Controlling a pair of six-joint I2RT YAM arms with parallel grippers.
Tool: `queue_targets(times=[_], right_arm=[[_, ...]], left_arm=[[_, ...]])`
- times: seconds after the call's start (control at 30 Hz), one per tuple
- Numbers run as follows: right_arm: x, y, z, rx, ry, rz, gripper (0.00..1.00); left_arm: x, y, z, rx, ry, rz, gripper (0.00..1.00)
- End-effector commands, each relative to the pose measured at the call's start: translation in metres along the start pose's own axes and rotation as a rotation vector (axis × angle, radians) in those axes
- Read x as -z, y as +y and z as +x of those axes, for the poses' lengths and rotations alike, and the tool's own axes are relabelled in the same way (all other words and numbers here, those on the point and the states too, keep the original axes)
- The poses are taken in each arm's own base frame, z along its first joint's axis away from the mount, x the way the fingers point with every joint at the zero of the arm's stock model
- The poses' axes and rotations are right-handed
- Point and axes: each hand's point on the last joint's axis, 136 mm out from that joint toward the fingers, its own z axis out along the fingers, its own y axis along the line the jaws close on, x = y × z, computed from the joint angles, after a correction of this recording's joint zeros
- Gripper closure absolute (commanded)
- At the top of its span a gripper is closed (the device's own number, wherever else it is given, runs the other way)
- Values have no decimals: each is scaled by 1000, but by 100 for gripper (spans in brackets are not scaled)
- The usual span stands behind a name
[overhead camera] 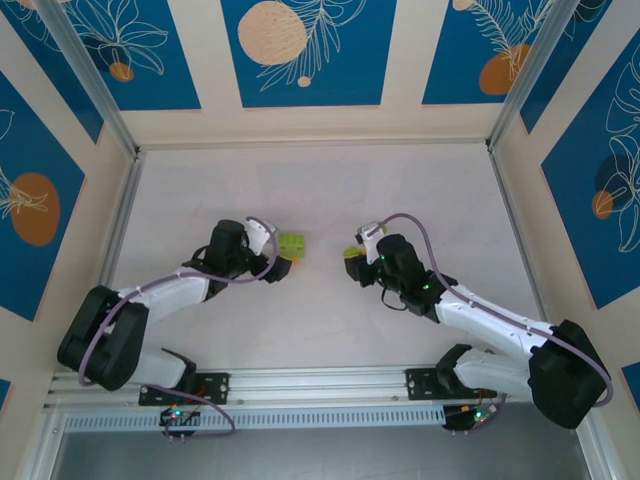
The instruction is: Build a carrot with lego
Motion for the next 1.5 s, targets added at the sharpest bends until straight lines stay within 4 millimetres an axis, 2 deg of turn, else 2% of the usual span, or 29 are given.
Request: queue_targets(times=[0.0,0.33,0.7,0.9,1.1,1.13,1.17,1.33,1.47], right_arm=[[9,5,-3,9,20,-57,88],[12,4,-15,-1,8,-98,88],[2,6,-6,-7,38,-120,88],[-3,7,-3,-12,49,-127,88],[-9,9,2,-12,74,-142,88],[-10,9,3,-13,80,-145,88],[-11,9,5,-15,85,-146,88],[-14,11,8,-19,96,-155,88],[-16,10,14,-21,112,-156,88]], left_arm=[[-6,-10,-21,-86,-49,52,1],[-31,-8,-25,-114,13,89,1],[-45,-13,-26,-127,46,145,1],[-44,-17,-27,-128,49,172,15],[-40,-20,-29,-125,37,186,18],[-40,-22,-30,-126,35,193,20],[-40,-23,-30,-128,36,202,26],[-42,-26,-29,-125,51,226,27],[-42,-27,-30,-126,49,236,34]])
